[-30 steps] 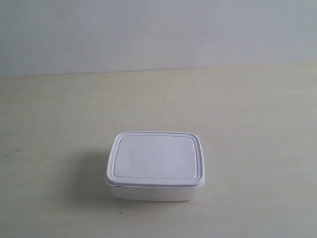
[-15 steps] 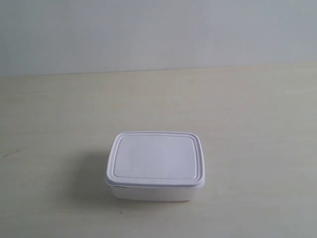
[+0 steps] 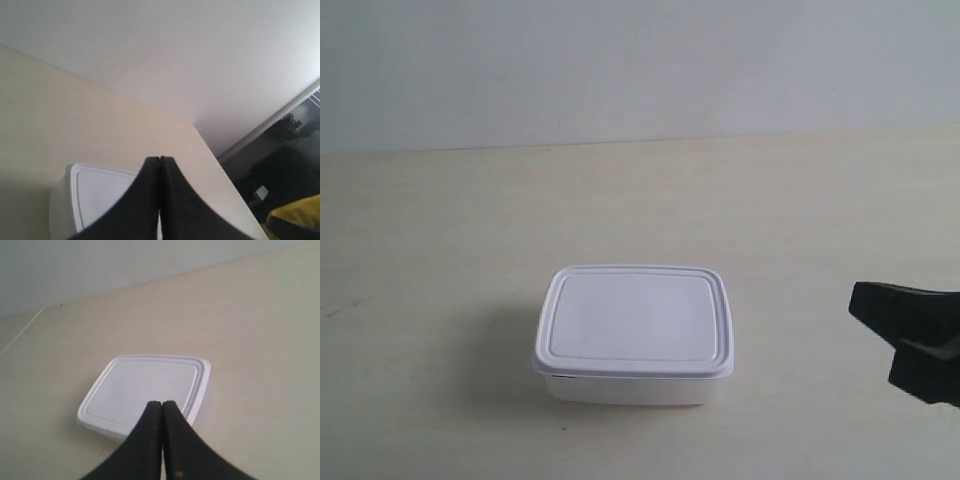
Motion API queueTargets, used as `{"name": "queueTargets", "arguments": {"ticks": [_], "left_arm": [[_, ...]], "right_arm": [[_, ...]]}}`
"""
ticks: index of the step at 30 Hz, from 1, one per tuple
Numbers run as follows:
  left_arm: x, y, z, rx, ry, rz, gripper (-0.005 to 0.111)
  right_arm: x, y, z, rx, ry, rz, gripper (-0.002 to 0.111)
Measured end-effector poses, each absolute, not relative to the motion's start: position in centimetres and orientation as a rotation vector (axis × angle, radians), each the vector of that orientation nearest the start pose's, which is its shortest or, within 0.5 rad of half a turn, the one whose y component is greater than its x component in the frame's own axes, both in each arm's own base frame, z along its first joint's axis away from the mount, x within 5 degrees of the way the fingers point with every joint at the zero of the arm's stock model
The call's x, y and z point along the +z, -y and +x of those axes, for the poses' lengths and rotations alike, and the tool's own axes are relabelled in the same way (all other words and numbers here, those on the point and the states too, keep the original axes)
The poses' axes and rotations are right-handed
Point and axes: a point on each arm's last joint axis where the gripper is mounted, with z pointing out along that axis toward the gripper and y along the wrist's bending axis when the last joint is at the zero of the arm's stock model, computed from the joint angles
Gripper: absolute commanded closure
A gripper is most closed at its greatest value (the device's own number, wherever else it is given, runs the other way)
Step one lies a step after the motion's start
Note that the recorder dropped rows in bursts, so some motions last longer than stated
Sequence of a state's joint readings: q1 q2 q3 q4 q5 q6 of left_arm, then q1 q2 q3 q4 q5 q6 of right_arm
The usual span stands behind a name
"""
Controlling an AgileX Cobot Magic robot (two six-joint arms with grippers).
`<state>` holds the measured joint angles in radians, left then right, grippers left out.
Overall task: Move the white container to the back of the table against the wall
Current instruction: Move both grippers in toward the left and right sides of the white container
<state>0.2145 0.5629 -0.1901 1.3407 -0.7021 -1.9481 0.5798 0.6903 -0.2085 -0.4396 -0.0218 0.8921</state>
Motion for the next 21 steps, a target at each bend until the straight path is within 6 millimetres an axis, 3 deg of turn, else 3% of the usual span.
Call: {"name": "queueTargets", "arguments": {"ticks": [7, 12, 21], "left_arm": [[23.0, 4.9, 12.3, -1.024, -1.891, -0.17, 0.107], [21.5, 6.2, 12.6, -0.962, -2.035, -0.109, 0.107], [18.5, 8.0, 13.2, -0.842, -2.277, -0.031, 0.107]], "right_arm": [[20.3, -9.6, 11.2, 0.718, -2.135, -0.272, 0.108], [19.0, -10.7, 12.1, 0.7, -2.219, -0.301, 0.108], [18.4, -12.7, 14.3, 0.66, -2.293, -0.332, 0.108]]}}
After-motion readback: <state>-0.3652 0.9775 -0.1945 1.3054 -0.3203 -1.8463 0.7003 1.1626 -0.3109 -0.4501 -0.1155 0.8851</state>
